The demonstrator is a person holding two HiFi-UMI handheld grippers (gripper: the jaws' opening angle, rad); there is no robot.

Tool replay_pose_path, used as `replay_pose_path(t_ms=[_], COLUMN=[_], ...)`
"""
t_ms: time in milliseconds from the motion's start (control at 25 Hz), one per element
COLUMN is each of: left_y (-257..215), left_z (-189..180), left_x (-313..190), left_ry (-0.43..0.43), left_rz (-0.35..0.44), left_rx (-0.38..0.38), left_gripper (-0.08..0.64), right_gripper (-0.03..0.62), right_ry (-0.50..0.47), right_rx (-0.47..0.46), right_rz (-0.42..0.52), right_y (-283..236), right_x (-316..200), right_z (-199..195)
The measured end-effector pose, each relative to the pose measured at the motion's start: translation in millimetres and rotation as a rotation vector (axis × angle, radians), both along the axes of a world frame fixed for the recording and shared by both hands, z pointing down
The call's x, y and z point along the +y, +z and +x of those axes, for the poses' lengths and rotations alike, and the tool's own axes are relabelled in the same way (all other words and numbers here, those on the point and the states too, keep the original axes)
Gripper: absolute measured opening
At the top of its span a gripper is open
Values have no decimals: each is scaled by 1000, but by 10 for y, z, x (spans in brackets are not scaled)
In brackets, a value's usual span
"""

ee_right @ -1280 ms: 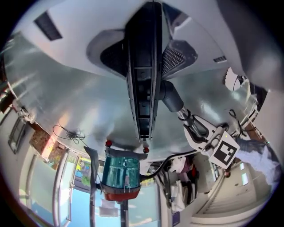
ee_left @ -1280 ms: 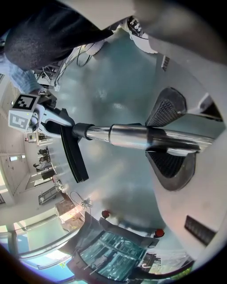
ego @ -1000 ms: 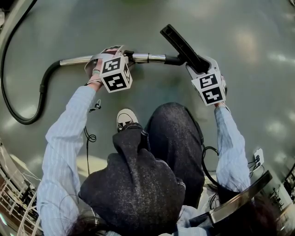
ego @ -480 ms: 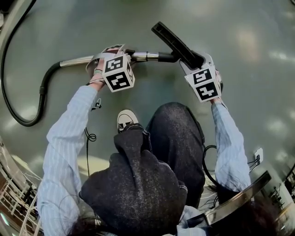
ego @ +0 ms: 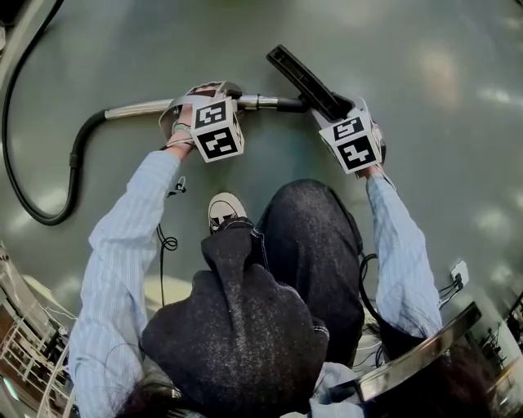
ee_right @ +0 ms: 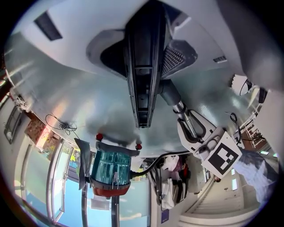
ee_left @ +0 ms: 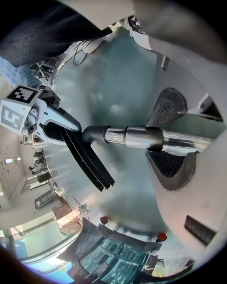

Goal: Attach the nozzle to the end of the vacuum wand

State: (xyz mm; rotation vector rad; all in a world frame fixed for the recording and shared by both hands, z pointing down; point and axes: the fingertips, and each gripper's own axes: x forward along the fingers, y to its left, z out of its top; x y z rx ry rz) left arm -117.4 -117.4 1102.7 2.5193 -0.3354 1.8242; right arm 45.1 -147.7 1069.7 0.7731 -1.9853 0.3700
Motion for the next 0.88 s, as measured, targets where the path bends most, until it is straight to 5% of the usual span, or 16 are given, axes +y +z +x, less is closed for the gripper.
replay_pose_path(t_ms=[440,880], left_y=[143,265], left_z=[28,-33], left_x=[-88,-134], left_ry=[-143,-290], left_rz=[59,28], left_rx=[87,222], left_gripper=[174,201], right_gripper=[225,229], right_ry=[-47,-94], right_rx=[-3,54], right_rz=[66,94], right_y=[154,317], right_x=[-139,-192], right_z=[11,-25])
